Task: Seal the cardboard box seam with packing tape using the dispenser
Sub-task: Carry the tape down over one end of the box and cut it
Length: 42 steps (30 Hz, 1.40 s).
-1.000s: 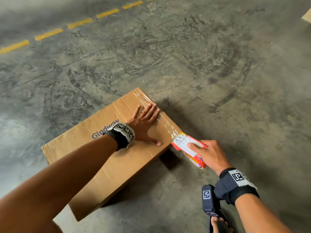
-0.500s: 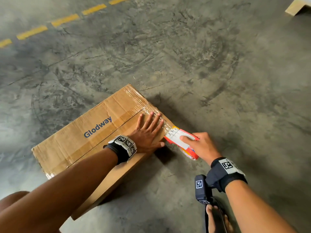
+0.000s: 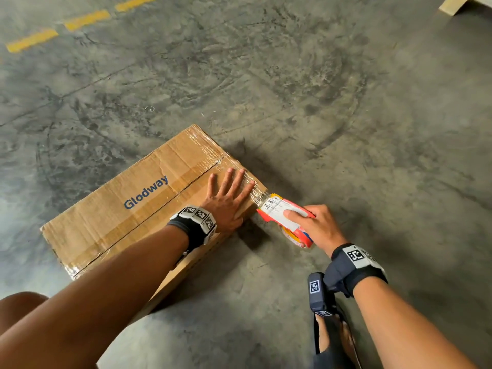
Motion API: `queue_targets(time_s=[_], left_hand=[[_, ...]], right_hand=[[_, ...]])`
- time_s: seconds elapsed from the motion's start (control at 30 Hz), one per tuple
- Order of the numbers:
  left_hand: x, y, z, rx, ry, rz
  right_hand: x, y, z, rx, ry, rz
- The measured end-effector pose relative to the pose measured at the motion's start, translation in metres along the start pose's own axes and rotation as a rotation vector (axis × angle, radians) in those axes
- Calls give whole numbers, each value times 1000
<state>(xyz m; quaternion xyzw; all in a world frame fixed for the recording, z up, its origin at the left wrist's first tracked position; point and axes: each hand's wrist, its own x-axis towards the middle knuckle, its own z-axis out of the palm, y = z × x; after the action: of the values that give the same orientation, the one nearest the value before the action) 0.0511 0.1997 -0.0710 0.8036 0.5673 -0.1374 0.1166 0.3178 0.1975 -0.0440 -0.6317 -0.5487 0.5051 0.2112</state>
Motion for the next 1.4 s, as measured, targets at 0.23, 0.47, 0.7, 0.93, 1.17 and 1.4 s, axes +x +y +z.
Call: queue_targets(time_s=[0.23, 0.47, 0.7, 0.93, 1.17, 1.4], left_hand=[[1, 3, 3, 15, 16, 14], [2, 1, 6, -18, 11, -2], [4, -1, 7, -17, 0, -11], [3, 0, 4, -23, -9, -3], [4, 0, 6, -59, 13, 0], [6, -1, 9, -38, 21, -5]], right_hand=[[3, 3, 0, -47, 24, 2], [2, -7, 1, -30, 13, 28], [-18, -3, -15, -52, 27, 56], [-16, -10, -8, -141, 46, 88], [1, -29, 17, -347, 78, 147], [27, -64, 37, -512, 34, 238]])
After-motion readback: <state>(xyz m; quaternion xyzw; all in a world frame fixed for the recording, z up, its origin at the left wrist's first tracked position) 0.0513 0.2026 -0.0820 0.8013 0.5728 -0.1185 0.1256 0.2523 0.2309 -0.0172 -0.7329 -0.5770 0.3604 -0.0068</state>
